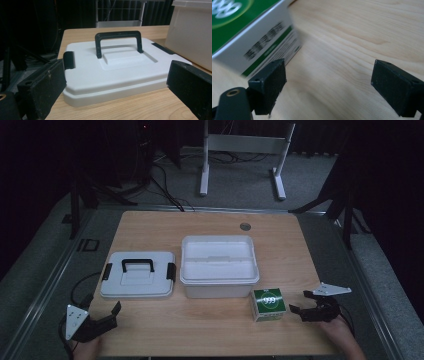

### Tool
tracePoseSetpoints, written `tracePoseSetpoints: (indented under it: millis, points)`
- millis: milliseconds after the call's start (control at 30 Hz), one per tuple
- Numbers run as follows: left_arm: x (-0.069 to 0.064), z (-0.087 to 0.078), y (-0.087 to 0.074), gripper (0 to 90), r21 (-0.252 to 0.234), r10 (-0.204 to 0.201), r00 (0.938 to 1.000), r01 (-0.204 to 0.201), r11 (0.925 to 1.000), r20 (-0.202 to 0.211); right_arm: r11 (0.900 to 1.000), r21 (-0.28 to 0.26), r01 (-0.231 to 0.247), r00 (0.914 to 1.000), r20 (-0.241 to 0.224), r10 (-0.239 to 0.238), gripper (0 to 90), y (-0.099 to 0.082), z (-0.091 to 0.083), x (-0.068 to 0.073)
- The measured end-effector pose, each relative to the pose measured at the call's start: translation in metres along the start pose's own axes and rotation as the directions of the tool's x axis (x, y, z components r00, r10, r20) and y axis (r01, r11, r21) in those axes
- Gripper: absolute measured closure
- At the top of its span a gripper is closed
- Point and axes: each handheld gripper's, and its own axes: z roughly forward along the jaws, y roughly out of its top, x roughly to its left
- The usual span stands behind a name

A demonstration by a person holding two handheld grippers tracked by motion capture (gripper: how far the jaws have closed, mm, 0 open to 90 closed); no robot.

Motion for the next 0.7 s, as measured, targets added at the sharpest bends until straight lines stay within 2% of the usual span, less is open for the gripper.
tracePoseSetpoints:
  millis: [33, 67, 100, 133, 167, 233, 267, 333, 400, 433, 467, 500, 533, 567, 633, 667, 700]
  points:
    - [0.0, 0.0, 0.0, 2.2, 0.001, 0.0, 1.0, 0.0, 1.0, 0.0, 0.9957, 0.065, 0.067, 0.9977, 0.0, -0.067, 12.4, 0.007, -0.002, 0.006]
    - [0.0, 0.0, 0.0, 2.2, 0.001, 0.0, 1.0, 0.0, 1.0, 0.0, 0.9957, 0.065, 0.067, 0.9977, 0.0, -0.067, 12.4, 0.007, -0.002, 0.006]
    - [0.0, 0.0, 0.0, 2.2, 0.002, -0.002, 1.0, 0.002, 1.0, 0.006, 0.9918, 0.089, 0.091, 0.9958, -0.013, -0.091, 12.4, 0.009, -0.003, 0.008]
    - [0.0, 0.0, 0.0, 2.2, 0.003, -0.002, 1.0, 0.002, 1.0, 0.003, 0.984, 0.124, 0.129, 0.9917, -0.019, -0.127, 12.4, 0.013, -0.005, 0.011]
    - [0.0, 0.0, 0.0, 2.2, 0.004, -0.004, 1.0, 0.004, 1.0, 0.006, 0.9713, 0.171, 0.165, 0.9862, -0.041, -0.161, 13.2, 0.018, -0.008, 0.015]
    - [0.0, 0.0, 0.0, 2.2, 0.004, -0.003, 1.0, 0.003, 1.0, 0.006, 0.9526, 0.213, 0.218, 0.9759, -0.035, -0.215, 13.2, 0.022, -0.01, 0.021]
    - [0.0, 0.0, 0.0, 2.2, 0.004, -0.001, 1.0, 0.001, 1.0, 0.006, 0.9371, 0.249, 0.245, 0.9696, -0.06, -0.237, 13.2, 0.025, -0.011, 0.024]
    - [0.0, 0.001, 0.0, 2.1, 0.005, -0.001, 1.0, 0.001, 1.0, 0.008, 0.9127, 0.291, 0.287, 0.9578, -0.064, -0.28, 13.2, 0.029, -0.012, 0.03]
    - [0.0, 0.001, 0.0, 2.2, 0.007, -0.001, 0.9999, 0.001, 1.0, 0.013, 0.8807, 0.339, 0.33, 0.9435, -0.094, -0.318, 13.4, 0.034, -0.012, 0.034]
    - [0.0, 0.001, 0.0, 2.1, 0.007, 0.0, 0.9999, 0.0, 1.0, 0.01, 0.8641, 0.368, 0.343, 0.9392, -0.121, -0.322, 14.1, 0.036, -0.011, 0.037]
    - [0.0, 0.001, 0.0, 2.2, 0.008, -0.001, 0.9999, 0.001, 1.0, 0.015, 0.8469, 0.385, 0.367, 0.9301, -0.133, -0.343, 14.2, 0.037, -0.01, 0.039]
    - [0.0, 0.001, 0.0, 2.2, 0.009, 0.001, 0.9999, -0.001, 1.0, 0.016, 0.8348, 0.401, 0.377, 0.9256, -0.134, -0.354, 14.9, 0.038, -0.01, 0.041]
    - [0.0, 0.001, 0.0, 2.1, 0.008, 0.001, 0.9999, -0.001, 1.0, 0.014, 0.8173, 0.422, 0.392, 0.9196, -0.157, -0.36, 15.1, 0.04, -0.008, 0.043]
    - [0.0, 0.001, 0.0, 2.1, 0.009, 0.001, 0.9998, -0.002, 1.0, 0.019, 0.797, 0.443, 0.41, 0.9112, -0.161, -0.379, 15.1, 0.041, -0.007, 0.046]
    - [0.0, 0.001, 0.0, 2.1, 0.01, 0.004, 0.9998, -0.004, 0.9999, 0.018, 0.7449, 0.494, 0.448, 0.8923, -0.196, -0.407, 15.2, 0.043, -0.003, 0.05]
    - [0.0, 0.001, 0.001, 2.2, 0.017, 0.002, 0.9996, -0.002, 0.9999, 0.028, 0.7276, 0.512, 0.457, 0.8868, -0.2, -0.417, 15.3, 0.044, -0.002, 0.052]
    - [0.0, 0.001, 0.001, 2.1, 0.017, 0.002, 0.9996, -0.002, 0.9999, 0.028, 0.7019, 0.535, 0.47, 0.8794, -0.217, -0.424, 15.6, 0.045, 0.0, 0.054]
